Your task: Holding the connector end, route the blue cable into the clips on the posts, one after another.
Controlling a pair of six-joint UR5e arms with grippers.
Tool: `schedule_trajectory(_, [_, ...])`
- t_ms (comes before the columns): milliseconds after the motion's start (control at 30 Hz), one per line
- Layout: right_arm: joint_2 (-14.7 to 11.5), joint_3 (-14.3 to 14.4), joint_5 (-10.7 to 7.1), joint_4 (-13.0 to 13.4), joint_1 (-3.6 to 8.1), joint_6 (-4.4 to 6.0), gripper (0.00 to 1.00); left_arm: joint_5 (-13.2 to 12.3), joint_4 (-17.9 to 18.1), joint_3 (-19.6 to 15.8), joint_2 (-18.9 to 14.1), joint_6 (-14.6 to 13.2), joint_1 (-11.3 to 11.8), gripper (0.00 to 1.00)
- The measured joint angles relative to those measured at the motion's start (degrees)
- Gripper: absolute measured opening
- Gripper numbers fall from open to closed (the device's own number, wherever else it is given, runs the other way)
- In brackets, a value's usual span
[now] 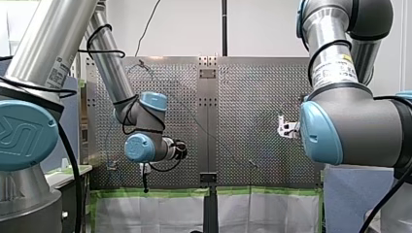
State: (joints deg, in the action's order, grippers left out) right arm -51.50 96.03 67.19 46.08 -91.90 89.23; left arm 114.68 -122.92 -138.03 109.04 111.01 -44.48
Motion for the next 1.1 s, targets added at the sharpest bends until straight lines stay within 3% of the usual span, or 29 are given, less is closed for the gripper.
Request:
schedule_trajectory(133, [-0.37, 0.05, 1.14, -0.06, -0.42, 0.02, 0.0, -0.02, 0.33, -0.76, 0.03, -0.01, 0.13, 1.0])
schedule_trajectory(267, [-0.39, 0.28, 1.92, 0.52, -0.7, 0.69, 0.0, 0.01, 0.83, -0.88, 0.02, 0.0, 0.2, 1.0])
schedule_trajectory(433, [-0.23, 0.36, 1.89, 1.18, -1.29, 1.45, 0.0, 0.44, 1.48, -0.9, 0.0, -0.57, 0.59, 1.0])
schedule_trajectory(633, [-0.16, 0.37, 1.84, 1.17, -2.24, 1.71, 0.0, 2.18, 4.38, -0.91, -0.02, -3.32, 1.31, 1.0])
schedule_trajectory(833, [-0.08, 0.4, 1.84, 1.18, -2.79, 1.85, 0.0, 1.12, 7.81, -0.91, -0.02, -5.11, 2.07, 1.0])
schedule_trajectory(1100, [-0.06, 0.44, 1.82, 1.3, -2.97, 1.92, 0.0, 0.86, 8.75, -0.91, -0.03, -5.36, 2.25, 1.0])
